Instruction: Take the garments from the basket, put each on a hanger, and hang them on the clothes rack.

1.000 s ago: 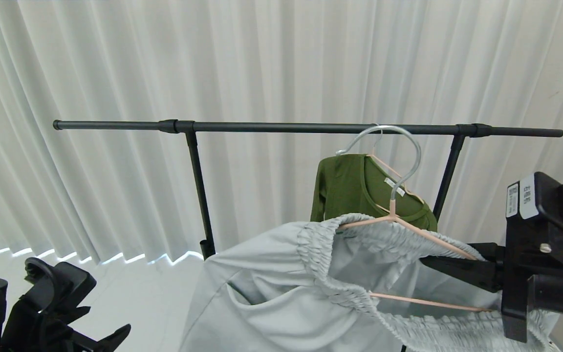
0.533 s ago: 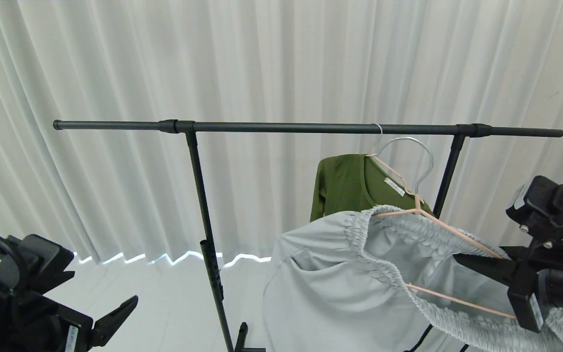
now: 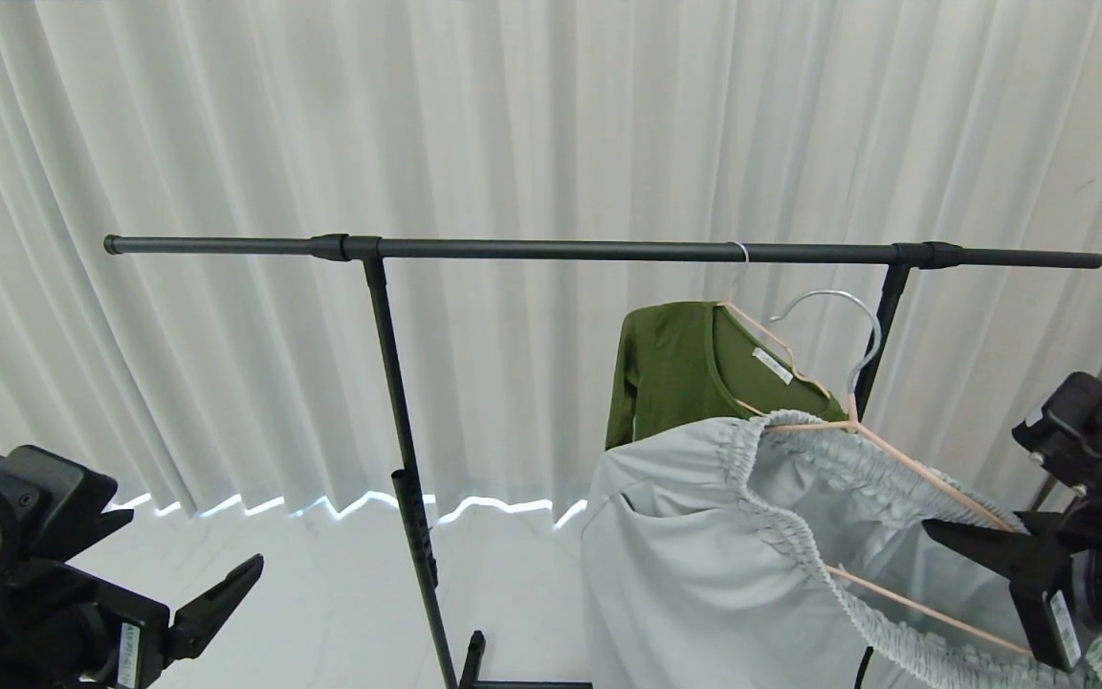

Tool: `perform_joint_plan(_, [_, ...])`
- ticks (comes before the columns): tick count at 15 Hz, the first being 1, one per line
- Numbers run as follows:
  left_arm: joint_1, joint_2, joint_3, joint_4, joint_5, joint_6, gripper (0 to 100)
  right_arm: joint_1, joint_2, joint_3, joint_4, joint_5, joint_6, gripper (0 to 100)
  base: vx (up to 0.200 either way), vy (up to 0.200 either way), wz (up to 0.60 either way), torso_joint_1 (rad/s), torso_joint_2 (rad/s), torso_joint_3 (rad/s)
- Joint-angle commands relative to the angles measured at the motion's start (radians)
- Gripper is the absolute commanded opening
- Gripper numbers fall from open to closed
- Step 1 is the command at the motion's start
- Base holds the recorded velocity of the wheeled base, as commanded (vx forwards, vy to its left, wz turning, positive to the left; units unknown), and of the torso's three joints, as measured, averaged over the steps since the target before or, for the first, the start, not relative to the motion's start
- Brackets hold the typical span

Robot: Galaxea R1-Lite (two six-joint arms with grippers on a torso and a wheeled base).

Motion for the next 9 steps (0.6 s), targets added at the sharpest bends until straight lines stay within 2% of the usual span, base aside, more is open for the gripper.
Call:
perform_joint_plan(1, [0.0, -0.011, 0.015, -0.008, 0.0, 0.0, 100, -0.011, 0.013, 0.0, -0.001, 0.0, 0.022, 0, 0.0, 0.0, 0.0, 0.0, 0.0, 0.0])
perform_joint_plan(6, [0.0, -0.034, 0.029, -0.011, 0.0, 0.002, 100, -0.014, 0.102, -0.008, -0.004, -0.001, 0.22, 0, 0.0, 0.0, 0.0, 0.0, 0.0, 0.0])
perform_joint_plan(7, [0.0, -0.034, 0.028, -0.011, 0.0, 0.003, 100, -0.014, 0.106, -0.01, -0.004, -0.001, 0.226, 0, 0.0, 0.0, 0.0, 0.0, 0.0, 0.0])
perform_joint_plan(8, [0.0, -0.031, 0.031, -0.011, 0.0, 0.003, 100, -0.014, 0.149, -0.037, -0.004, -0.003, 0.298, 0, 0.0, 0.0, 0.0, 0.0, 0.0, 0.0])
perform_joint_plan(9, [0.0, -0.031, 0.034, -0.011, 0.0, 0.006, 100, -0.014, 0.174, -0.06, -0.008, -0.006, 0.332, 0, 0.0, 0.0, 0.0, 0.0, 0.0, 0.0])
